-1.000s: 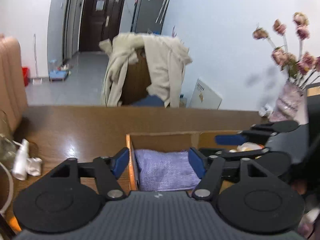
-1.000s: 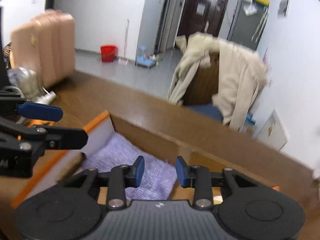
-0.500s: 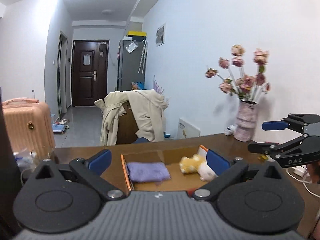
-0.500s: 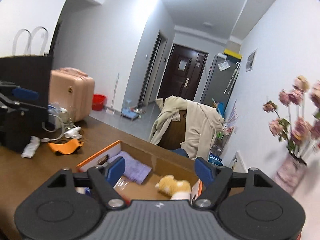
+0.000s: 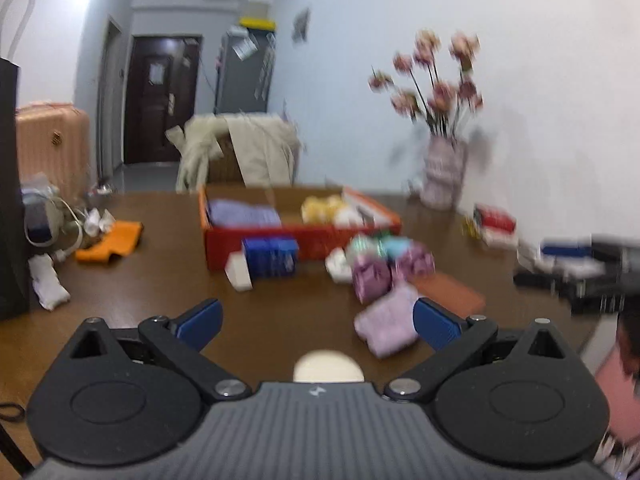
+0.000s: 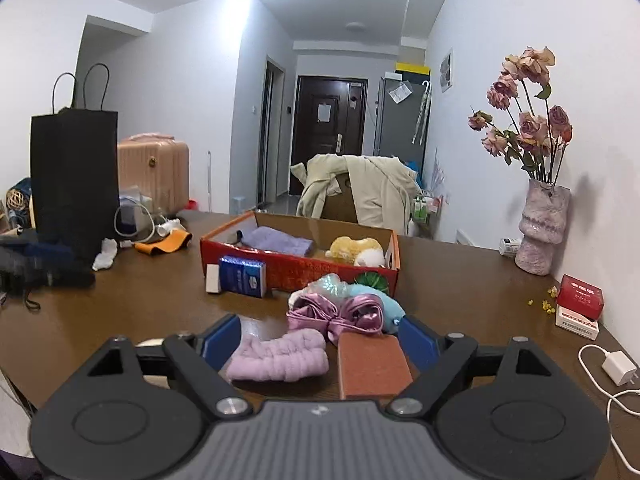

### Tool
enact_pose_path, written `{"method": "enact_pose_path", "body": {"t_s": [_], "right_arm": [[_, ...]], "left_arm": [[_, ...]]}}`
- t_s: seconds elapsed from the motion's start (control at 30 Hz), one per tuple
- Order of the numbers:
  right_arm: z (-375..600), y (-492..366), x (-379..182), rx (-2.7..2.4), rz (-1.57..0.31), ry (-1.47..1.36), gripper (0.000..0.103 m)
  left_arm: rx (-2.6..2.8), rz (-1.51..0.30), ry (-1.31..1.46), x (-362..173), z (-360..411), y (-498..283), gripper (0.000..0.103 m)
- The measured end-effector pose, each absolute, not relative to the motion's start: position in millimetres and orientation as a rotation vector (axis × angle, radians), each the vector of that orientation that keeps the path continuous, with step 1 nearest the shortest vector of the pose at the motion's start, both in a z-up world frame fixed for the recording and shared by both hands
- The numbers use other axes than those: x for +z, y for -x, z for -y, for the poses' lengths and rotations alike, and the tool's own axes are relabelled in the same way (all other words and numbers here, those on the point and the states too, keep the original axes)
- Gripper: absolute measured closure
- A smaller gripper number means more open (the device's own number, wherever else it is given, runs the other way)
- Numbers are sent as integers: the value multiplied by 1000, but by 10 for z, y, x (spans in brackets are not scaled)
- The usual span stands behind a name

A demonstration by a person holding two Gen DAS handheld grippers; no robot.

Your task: Organize soft objects

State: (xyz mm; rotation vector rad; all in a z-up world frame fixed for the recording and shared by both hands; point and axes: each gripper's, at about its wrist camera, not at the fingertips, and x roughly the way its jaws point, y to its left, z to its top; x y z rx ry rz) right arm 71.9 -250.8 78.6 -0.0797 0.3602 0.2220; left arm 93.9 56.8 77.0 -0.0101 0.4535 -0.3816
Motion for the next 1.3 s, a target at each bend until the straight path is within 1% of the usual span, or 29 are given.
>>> {"method": "enact_pose_path", "body": {"t_s": [0.13,0.23,0.47,0.53,0.6,0.67,0.7,0.77,0.8,0.83,0.87,0.9,0.93,1.03,1.07,1.1,1.13,1.2,1.3], "right_arm": [[2511,-801,734,226,-373,79,17],[2555,-920,626,227,-417,43,17],[2708,-1141,527,214,-480,18,18],[2749,-1224,564,220,-493,35,19],[2807,-1336,625,243,-504,60,19],[2904,-1489,662,285,-511,82,19],[2961,-1579,657,308,-514,85,20],[3105,-1813,577,374,-538,71,27],[3172,-1936,517,407,-558,56,35],[3245,-2090,430,433,-586,37,40],[3304,-2208,355,444,-604,26,42],[3351,-2316,284,452,-617,19,46],[3402,-2438,209,466,-633,4,50],[3500,-2722,72,544,-674,-66,50],[3515,-2815,29,576,-686,-96,50],[3515,-2907,-19,602,-705,-123,51],[3504,-2969,-60,626,-716,-140,55],[3497,-3038,-111,662,-730,-174,60],[3548,-2933,-91,636,-735,-181,62]], "left_arm": [[-385,-513,20,619,-518,-1024,0],[-412,-559,25,554,-443,-1117,0],[-528,-593,51,492,-62,-1267,1],[-566,-598,79,451,103,-1337,4],[-592,-611,106,403,295,-1422,12],[-622,-635,123,337,496,-1488,17],[-640,-645,118,297,608,-1515,17],[-659,-665,99,216,810,-1571,17],[-654,-682,90,164,923,-1616,18],[-641,-700,79,110,1034,-1664,18],[-627,-714,71,56,1132,-1706,21],[-614,-731,66,20,1206,-1751,26],[-604,-749,65,-12,1271,-1797,30],[-569,-763,62,-90,1405,-1943,39],[-544,-770,57,-116,1429,-1982,48],[-528,-777,64,-144,1437,-2018,53],[-525,-783,80,-157,1427,-2037,55],[-529,-789,108,-165,1379,-2044,61],[-480,-789,150,-164,1200,-1993,61]]}}
